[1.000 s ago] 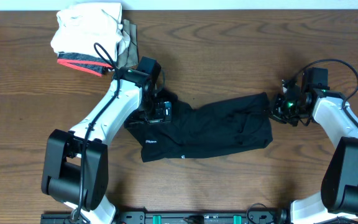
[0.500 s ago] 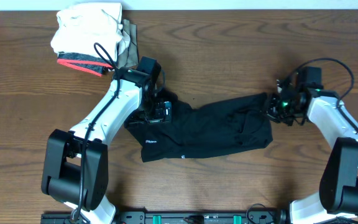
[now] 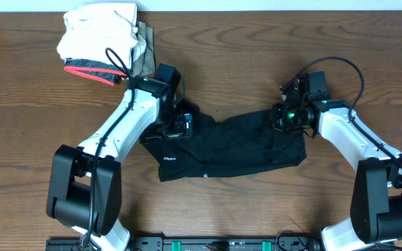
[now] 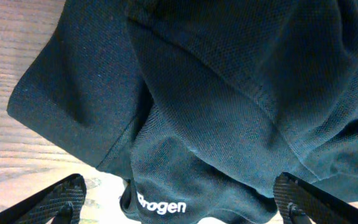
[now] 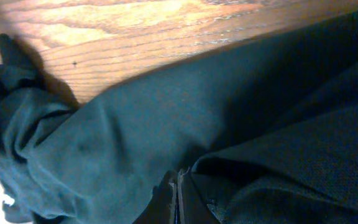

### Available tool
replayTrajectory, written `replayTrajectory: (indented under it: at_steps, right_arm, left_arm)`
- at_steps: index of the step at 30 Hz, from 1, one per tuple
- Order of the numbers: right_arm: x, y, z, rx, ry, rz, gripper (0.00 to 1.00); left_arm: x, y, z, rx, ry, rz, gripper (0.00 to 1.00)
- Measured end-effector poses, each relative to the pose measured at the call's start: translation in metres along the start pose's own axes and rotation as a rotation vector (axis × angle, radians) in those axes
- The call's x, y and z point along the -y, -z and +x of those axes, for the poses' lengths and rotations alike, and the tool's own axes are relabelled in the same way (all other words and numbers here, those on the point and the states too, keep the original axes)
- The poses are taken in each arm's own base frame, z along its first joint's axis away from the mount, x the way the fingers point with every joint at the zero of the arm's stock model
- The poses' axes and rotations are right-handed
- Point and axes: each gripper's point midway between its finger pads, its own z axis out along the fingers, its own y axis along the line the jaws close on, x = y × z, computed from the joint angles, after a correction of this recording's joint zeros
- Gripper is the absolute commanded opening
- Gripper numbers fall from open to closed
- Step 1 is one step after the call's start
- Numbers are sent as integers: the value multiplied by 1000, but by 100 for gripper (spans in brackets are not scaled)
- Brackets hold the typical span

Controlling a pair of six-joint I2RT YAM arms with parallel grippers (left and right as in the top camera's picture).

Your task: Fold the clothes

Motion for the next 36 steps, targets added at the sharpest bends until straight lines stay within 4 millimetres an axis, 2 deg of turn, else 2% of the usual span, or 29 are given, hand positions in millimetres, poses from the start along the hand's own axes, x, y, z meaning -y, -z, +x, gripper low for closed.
replayTrajectory:
  at_steps: [3,4,5,6,7,8,10,14,18,22,25,28,31,36]
  right_arm:
    - [9,2,2,-7,-24,41,17]
    - [12,4,1,-11,-33,54,25]
    - [17,8,0,-13,-52,73,38]
    - [20,13,-2,-13,-64,86,60]
    - [25,19,-7,-7,-74,102,74]
    - [30,27,-13,5,-86,120,81]
    - [39,44,-25,37,-110,153,87]
    - [60,77,-43,108,-165,202,87]
    - [83,87,-41,106,-202,241,85]
    - [91,77,-36,89,-200,239,81]
    - [95,61,-32,79,-193,209,75]
    - [95,47,-27,72,-190,169,74]
    - [91,41,-26,79,-183,129,74]
    - [84,36,-30,102,-161,77,61]
  left_arm:
    - [0,0,0,-1,0,0,98]
    - [0,0,0,-1,0,0,98]
    - [0,0,0,-1,0,0,98]
    - [0,0,0,-1,0,0,98]
    - [0,0,0,-1,0,0,98]
    - [0,0,0,-1,0,0,98]
    - [0,0,0,-1,0,0,98]
    - [0,0,0,0,0,0,98]
    - [0,0,0,1,0,0,98]
    - [0,0,-1,4,-1,2,98]
    - [0,0,-1,4,-1,2,98]
    - [0,0,-1,4,-1,2,98]
    - [0,0,-1,4,-1,2,98]
    - [0,0,-1,5,-1,2,98]
